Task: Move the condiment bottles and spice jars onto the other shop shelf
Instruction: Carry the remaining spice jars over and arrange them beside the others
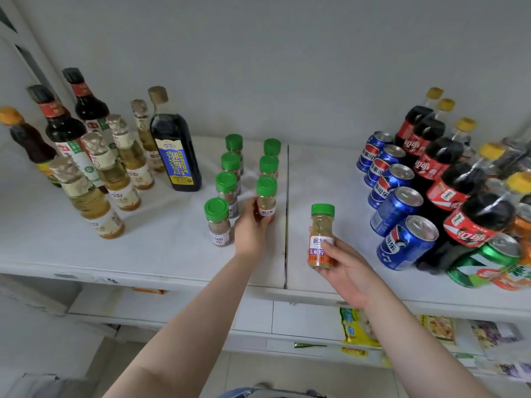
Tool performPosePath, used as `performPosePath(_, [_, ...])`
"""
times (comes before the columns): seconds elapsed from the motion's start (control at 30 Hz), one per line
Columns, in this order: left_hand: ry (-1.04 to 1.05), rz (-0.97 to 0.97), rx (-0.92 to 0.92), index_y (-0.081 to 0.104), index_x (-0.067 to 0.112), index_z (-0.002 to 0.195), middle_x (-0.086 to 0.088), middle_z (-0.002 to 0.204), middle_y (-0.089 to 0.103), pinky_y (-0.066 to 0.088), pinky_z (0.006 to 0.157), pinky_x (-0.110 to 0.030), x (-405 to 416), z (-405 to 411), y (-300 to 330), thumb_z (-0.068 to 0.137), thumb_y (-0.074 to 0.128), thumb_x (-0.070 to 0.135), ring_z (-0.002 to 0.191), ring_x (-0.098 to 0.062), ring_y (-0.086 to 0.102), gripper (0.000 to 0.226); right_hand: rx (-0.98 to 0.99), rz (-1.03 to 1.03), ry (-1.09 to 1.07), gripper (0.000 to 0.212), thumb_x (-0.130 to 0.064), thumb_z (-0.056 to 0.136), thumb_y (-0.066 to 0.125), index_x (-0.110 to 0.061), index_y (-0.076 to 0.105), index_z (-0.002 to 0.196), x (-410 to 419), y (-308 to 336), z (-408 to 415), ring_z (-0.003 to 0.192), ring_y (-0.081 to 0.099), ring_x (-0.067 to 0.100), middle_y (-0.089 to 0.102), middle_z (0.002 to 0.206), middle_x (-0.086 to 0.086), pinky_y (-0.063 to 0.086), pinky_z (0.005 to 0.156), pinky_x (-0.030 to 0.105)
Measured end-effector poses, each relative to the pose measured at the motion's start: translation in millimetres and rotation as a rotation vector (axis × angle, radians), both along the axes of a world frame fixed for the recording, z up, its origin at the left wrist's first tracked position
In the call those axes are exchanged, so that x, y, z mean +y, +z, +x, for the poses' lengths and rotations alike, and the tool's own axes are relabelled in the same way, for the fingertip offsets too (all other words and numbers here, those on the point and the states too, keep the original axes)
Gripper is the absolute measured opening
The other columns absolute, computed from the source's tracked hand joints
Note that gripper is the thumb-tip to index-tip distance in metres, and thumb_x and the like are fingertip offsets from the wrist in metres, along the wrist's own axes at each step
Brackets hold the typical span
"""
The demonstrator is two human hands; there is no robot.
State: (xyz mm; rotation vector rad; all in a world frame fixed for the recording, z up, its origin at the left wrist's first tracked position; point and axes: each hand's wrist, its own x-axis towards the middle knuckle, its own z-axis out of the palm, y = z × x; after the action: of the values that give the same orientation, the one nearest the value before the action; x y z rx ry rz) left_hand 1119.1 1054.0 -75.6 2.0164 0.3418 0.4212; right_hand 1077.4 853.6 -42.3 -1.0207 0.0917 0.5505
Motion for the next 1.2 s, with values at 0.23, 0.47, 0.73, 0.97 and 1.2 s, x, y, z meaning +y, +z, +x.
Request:
performPosePath(0.23, [-0.029,-0.002,0.000,0.047,0.018,0.125,0.000,0.113,0.064,0.040,0.078,-0.024,-0.9,4.5,2.9,0.092,0.056,0.014,0.094,-0.014,0.058,0.035,0.008,0.002,0.036,0.041,-0.013,0.083,0.057,-0.010,0.059,0.123,-8.7,1.0,0.0,0.101,0.065,0.013,0.068,0.114,0.001,0.054,0.081,0.029])
performPosePath(0.47, [-0.048,-0.011,0.009,0.046,0.017,0.124,0.009,0.104,0.057,0.037,0.078,-0.020,-1.0,-0.2,7.4,0.094,0.052,0.011,0.091,-0.009,0.054,0.032,0.015,-0.012,0.056,0.042,-0.013,0.083,0.056,-0.010,0.057,0.125,-13.8,3.0,1.6,0.106,0.062,0.015,0.066,0.117,0.003,0.051,0.086,0.031])
performPosePath(0.73, [-0.055,0.050,0.006,0.044,0.016,0.128,-0.003,0.117,0.063,0.044,0.084,-0.026,0.0,-4.0,5.3,0.094,0.052,0.014,0.100,-0.017,0.060,0.035,0.020,-0.008,0.095,0.044,-0.014,0.083,0.058,-0.010,0.056,0.127,-12.4,6.2,4.7,0.109,0.061,0.015,0.066,0.120,0.002,0.050,0.089,0.032])
performPosePath(0.97, [-0.037,0.067,0.036,0.035,0.016,0.140,-0.004,0.130,0.057,0.040,0.090,-0.025,-3.2,-12.4,6.0,0.091,0.051,0.006,0.115,-0.023,0.057,0.053,0.011,-0.010,0.130,0.046,-0.015,0.083,0.058,-0.010,0.055,0.128,-13.5,7.2,4.6,0.110,0.061,0.016,0.065,0.120,0.002,0.051,0.088,0.031])
performPosePath(1.2, [0.022,0.111,0.140,0.028,0.007,0.146,-0.011,0.148,0.041,0.034,0.108,-0.033,-20.5,-51.4,5.8,0.088,0.046,-0.003,0.133,-0.027,0.042,0.061,-0.026,-0.049,0.145,0.045,-0.015,0.078,0.062,-0.012,0.059,0.123,-7.9,5.4,2.9,0.107,0.061,0.014,0.066,0.115,0.001,0.048,0.091,0.030])
